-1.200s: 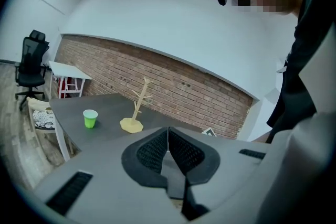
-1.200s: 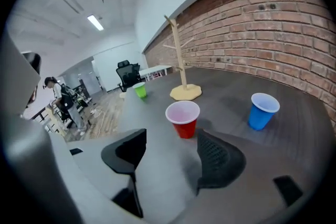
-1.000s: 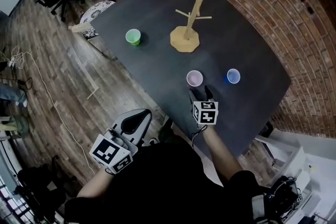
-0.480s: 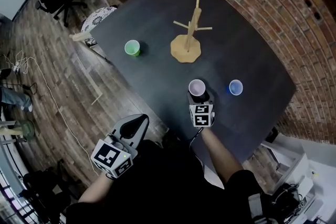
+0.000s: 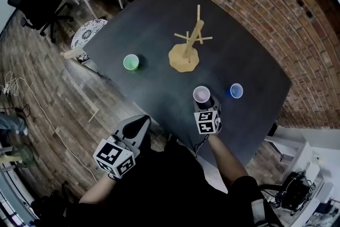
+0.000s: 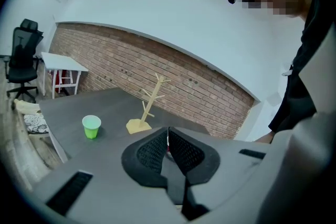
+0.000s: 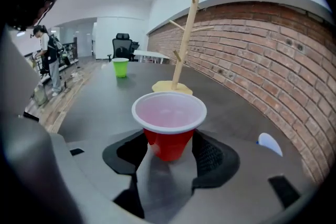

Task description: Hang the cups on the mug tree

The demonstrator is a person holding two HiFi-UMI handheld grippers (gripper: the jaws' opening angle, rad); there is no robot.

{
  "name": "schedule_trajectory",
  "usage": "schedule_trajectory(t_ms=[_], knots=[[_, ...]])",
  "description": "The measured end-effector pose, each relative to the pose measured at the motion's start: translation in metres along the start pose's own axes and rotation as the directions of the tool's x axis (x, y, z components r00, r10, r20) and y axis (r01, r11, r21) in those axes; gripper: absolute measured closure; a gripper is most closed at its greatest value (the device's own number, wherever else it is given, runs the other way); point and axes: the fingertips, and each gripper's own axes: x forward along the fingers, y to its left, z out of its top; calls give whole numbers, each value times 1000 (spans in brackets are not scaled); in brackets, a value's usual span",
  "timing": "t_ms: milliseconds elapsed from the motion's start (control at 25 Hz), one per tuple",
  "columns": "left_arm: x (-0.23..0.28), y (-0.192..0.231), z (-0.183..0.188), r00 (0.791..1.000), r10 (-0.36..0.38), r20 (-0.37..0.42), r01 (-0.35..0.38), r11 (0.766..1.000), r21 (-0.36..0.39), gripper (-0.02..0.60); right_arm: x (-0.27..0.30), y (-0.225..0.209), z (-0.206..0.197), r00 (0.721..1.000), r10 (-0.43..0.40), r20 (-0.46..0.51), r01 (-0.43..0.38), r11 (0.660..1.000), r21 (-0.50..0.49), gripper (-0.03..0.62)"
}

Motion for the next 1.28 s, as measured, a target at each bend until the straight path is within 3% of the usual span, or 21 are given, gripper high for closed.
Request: schedule_trajectory(t_ms=[200,360,520,720,880,1120,1280], knots=[[-1,20,32,994,-111,16,110,993,31,560,-30,-34,33,981,-195,-15,192,977,-91,306],[2,25,46,984,-177,25,175,983,52,560,-49,-68,68,947,-322,13,318,927,-199,307],[5,26,56,978,-206,41,203,977,66,560,-61,-100,104,918,-394,47,391,875,-286,306],[3,32,63,977,-203,63,200,978,58,560,-64,-139,142,885,-463,50,445,808,-386,307],[2,36,67,980,-181,82,177,983,51,560,-63,-163,169,862,-500,81,472,736,-485,307],[2,38,66,984,-159,86,156,987,41,560,-55,-175,210,846,-514,140,480,623,-617,306],[3,42,65,986,-142,89,140,990,23,560,-40,-181,218,842,-525,128,452,555,-698,307]])
